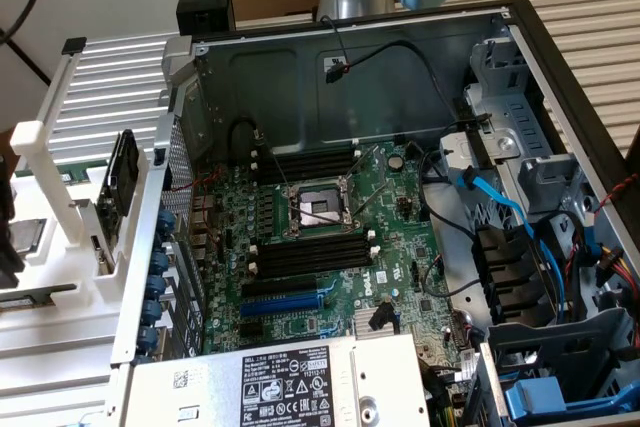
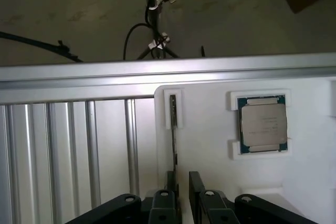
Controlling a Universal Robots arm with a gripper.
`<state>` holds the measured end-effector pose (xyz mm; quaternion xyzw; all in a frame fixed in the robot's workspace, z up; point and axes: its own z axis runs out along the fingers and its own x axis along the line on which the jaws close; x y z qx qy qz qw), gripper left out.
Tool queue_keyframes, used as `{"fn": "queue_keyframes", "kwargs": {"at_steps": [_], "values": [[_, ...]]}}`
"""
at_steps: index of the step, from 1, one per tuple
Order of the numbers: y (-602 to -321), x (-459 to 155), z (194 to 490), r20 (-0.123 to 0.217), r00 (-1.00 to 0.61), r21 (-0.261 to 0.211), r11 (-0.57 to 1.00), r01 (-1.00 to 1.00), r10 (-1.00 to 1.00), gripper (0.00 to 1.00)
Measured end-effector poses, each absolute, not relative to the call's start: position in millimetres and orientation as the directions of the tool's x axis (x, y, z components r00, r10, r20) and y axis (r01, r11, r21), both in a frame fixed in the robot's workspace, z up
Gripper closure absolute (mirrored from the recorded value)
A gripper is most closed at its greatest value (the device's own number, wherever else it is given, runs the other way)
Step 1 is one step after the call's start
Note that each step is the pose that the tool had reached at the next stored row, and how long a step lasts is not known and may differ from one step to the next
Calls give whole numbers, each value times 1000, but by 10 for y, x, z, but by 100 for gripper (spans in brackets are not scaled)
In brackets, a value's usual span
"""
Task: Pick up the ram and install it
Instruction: 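Pick up the ram and move it above insertion slot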
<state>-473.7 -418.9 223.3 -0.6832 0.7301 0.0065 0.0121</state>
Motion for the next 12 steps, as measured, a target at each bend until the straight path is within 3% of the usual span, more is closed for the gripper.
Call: {"fn": "queue_keyframes", "kwargs": {"at_steps": [12], "values": [[-4206,-4737,2185,-10,-66,-7,66,-998,-998,76]]}}
